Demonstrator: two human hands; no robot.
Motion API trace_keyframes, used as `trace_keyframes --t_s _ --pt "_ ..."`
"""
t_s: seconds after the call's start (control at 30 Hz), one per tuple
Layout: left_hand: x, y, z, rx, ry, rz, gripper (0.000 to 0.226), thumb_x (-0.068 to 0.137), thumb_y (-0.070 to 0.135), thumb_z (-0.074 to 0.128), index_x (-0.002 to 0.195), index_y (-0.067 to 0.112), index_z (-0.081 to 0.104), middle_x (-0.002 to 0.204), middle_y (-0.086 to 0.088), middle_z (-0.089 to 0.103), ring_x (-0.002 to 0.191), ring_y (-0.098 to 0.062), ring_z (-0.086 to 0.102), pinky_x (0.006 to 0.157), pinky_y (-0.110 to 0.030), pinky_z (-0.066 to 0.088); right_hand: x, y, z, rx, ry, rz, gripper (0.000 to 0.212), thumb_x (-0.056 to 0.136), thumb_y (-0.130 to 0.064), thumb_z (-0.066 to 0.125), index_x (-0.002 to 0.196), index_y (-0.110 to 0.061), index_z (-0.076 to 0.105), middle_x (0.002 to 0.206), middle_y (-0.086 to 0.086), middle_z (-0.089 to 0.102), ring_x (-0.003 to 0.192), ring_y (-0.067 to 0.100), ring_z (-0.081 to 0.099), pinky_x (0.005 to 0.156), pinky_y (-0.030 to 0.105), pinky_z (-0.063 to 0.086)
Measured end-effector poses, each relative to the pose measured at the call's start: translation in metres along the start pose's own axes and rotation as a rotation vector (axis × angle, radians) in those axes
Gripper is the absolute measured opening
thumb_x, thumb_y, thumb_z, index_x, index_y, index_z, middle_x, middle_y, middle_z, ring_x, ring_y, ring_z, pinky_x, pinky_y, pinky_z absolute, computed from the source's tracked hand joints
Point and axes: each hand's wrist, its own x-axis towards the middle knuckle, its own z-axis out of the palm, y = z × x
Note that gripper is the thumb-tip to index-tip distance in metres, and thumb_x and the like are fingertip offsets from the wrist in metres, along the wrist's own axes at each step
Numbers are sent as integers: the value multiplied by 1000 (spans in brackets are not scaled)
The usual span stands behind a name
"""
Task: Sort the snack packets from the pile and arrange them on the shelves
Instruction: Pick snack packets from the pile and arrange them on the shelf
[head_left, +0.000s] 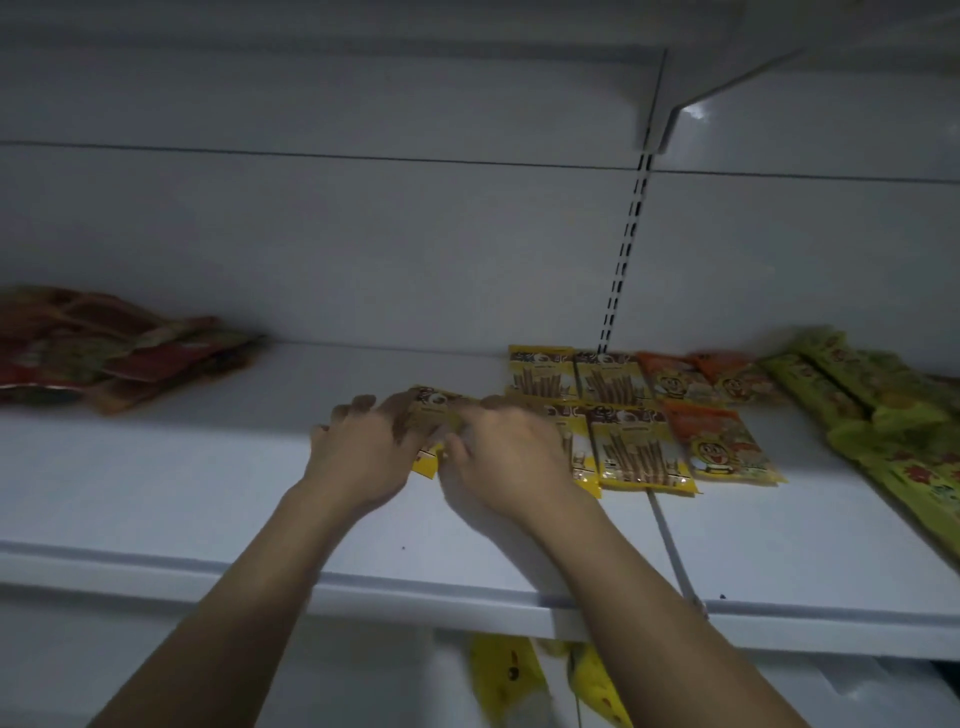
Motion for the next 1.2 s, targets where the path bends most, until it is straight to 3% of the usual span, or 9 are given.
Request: trace_keyframes --t_s 0.1,0.17,0.3,0.4,0.5,0.6,0.9,1.03,1.2 --pt "9 -13 0 18 -74 37 41 99 57 31 135 44 46 119 -6 61 116 -34 50 91 -44 36 15 -19 18 -88 -33 19 28 95 -35 46 109 -20 66 108 9 67 105 31 57 95 37 36" --pt "14 -22 0 -26 -85 103 34 98 53 34 120 38 55 105 -5 64 106 -33 54 82 -39 40 21 -27 28 -117 -59 45 28 95 -36 48 110 -21 66 108 10 67 106 31 56 98 39 34" --pt "21 -29 -12 -247 -137 190 10 88 33 62 98 31 64 86 2 59 87 -24 58 64 -28 42 29 -36 38 -106 -84 133 31 95 -39 47 113 -20 64 110 10 66 109 31 54 99 39 32" --pt "25 -31 -19 -363 -124 194 22 83 18 73 105 17 69 85 8 58 75 -14 52 57 -9 35 30 -38 40 -18 -84 158 30 94 -39 50 115 -21 62 109 11 63 108 32 53 91 38 37" --pt "35 -32 -23 -494 -72 202 28 81 14 75 105 25 66 87 10 62 68 0 54 52 -5 38 33 -33 39 144 23 168 30 89 -31 57 117 -20 61 106 11 58 103 33 54 79 35 40" --pt "46 -19 -28 -660 -58 205 35 81 9 76 110 25 63 91 7 62 72 2 55 51 -2 37 38 -19 28 249 83 191 46 85 -26 67 129 -17 58 120 13 59 113 33 52 86 36 46" --pt "66 55 -10 -654 -85 362 50 84 14 72 131 24 58 116 2 55 76 8 50 59 0 38 53 61 -15 260 10 303 53 93 -31 64 144 -26 48 144 -1 49 134 21 44 108 34 37" --pt "76 88 0 -596 -52 416 23 87 3 66 109 7 70 99 -2 65 66 1 53 59 -5 42 64 96 -16 205 19 309 48 93 -27 66 140 -24 54 136 1 59 124 20 54 93 25 43" --pt "85 104 31 -473 -15 329 19 91 9 59 105 8 72 105 -12 67 95 -27 63 80 -35 49 65 122 1 124 38 203 31 91 -11 63 119 -21 71 111 3 72 98 18 67 66 21 43"
